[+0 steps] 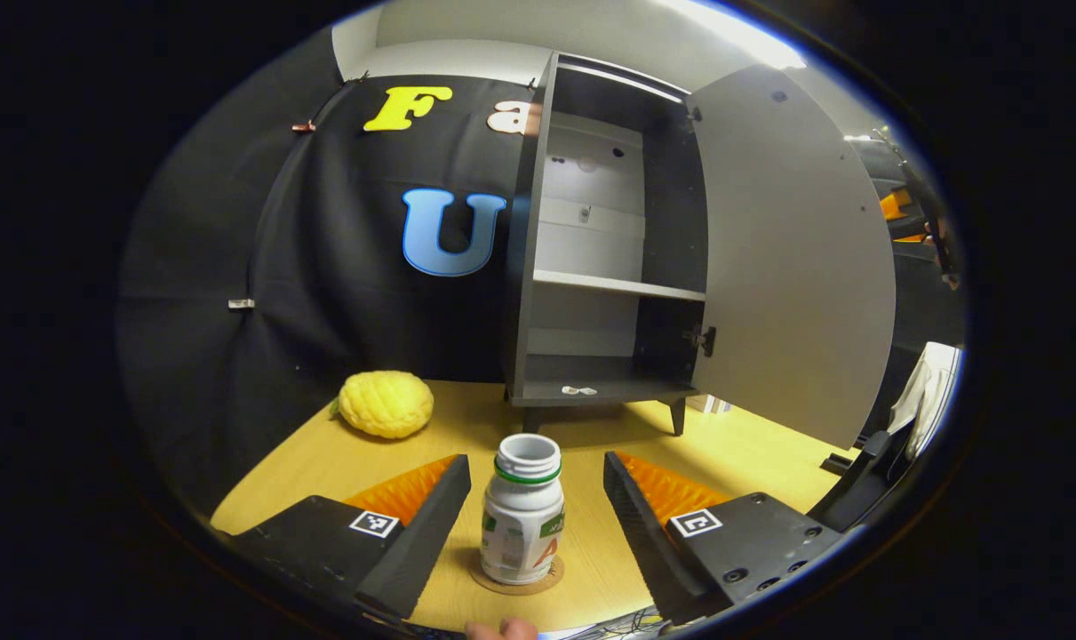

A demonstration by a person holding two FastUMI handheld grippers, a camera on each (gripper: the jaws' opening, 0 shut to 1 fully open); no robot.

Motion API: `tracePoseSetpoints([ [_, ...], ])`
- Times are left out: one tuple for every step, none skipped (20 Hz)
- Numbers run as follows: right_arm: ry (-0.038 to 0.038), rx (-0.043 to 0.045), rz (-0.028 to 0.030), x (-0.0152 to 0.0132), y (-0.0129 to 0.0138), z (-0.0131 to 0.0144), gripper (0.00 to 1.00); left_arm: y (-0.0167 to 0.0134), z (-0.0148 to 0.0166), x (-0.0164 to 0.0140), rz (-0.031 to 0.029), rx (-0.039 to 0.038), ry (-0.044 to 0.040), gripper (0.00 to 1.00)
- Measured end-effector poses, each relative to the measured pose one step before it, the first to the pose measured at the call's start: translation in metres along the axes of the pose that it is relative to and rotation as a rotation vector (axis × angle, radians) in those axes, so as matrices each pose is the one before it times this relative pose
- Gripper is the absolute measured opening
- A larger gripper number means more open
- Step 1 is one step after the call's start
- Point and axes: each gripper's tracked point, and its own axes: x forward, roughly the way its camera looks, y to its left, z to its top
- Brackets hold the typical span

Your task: Open the cabinet door with the right hand, grasp the bottle in the cabinet with the left hand and place it on the coaster, then close the cabinet door with the right hand.

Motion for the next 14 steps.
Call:
tracePoseSetpoints([
  [0.00073,0.00032,0.01416,0.00022,0.0032,-0.00031,0.98,-0.00019,0.01151,-0.00518,0.01733,0.00235,0.00602,0.95],
  [0.00071,-0.00008,0.01651,0.00029,0.00346,0.00012,0.98,-0.00137,0.01104,-0.00525,0.00944,-0.00706,0.00564,0.95],
  [-0.00246,-0.00246,0.01424,-0.0001,0.00247,0.00073,0.98,-0.00231,0.01516,-0.00599,0.0083,-0.01147,-0.00479,0.95],
  [0.00134,-0.00261,0.0117,-0.00088,0.00137,0.00019,0.98,-0.00228,0.01555,-0.00543,0.00838,-0.01089,-0.00254,0.95],
  [0.00235,0.00062,0.00939,0.00076,0.0012,-0.00063,0.98,-0.00269,0.01292,-0.00422,0.00833,-0.00617,-0.00104,0.95],
  [0.00425,0.00698,0.01038,0.00051,0.00173,-0.00054,0.98,-0.00129,0.01528,-0.004,0.0141,0.00123,-0.00393,0.95],
  [0.00286,0.01023,0.01323,0.00054,0.00255,0.00031,0.98,0.00134,0.01562,-0.00412,0.018,0.0024,-0.00863,0.95],
  [0.00086,0.00541,0.01428,0.00052,0.00298,0.00007,0.98,0.0,0.01346,-0.00209,0.01402,0.00337,-0.00494,0.95],
  [0.00204,-0.00085,0.01319,0.00046,0.00191,-0.00042,0.98,0.00024,0.01032,-0.0009,0.0137,0.0066,0.00184,0.95],
  [0.00094,0.00027,0.01418,0.00126,0.00244,0.0005,0.98,0.00242,0.01031,-0.001,0.02033,0.00834,0.00274,0.95],
  [0.00026,0.00847,0.01658,0.00158,0.00386,0.00103,0.98,0.00261,0.00693,-0.00025,0.01642,0.00576,0.00801,0.95],
  [0.00324,0.001,-0.00127,0.00006,-0.00082,-0.00181,0.98,0.00333,0.00768,-0.00129,0.01586,0.0018,0.00143,0.95],
  [0.00708,-0.00048,0.0063,0.00194,0.00037,-0.00179,0.97,0.00309,0.00818,-0.0009,0.01405,-0.00589,-0.00706,0.95],
  [0.00327,0.00218,0.0136,0.00083,0.0023,-0.00077,0.97,0.00258,0.00596,0.00048,0.01154,-0.00993,-0.00479,0.95],
])
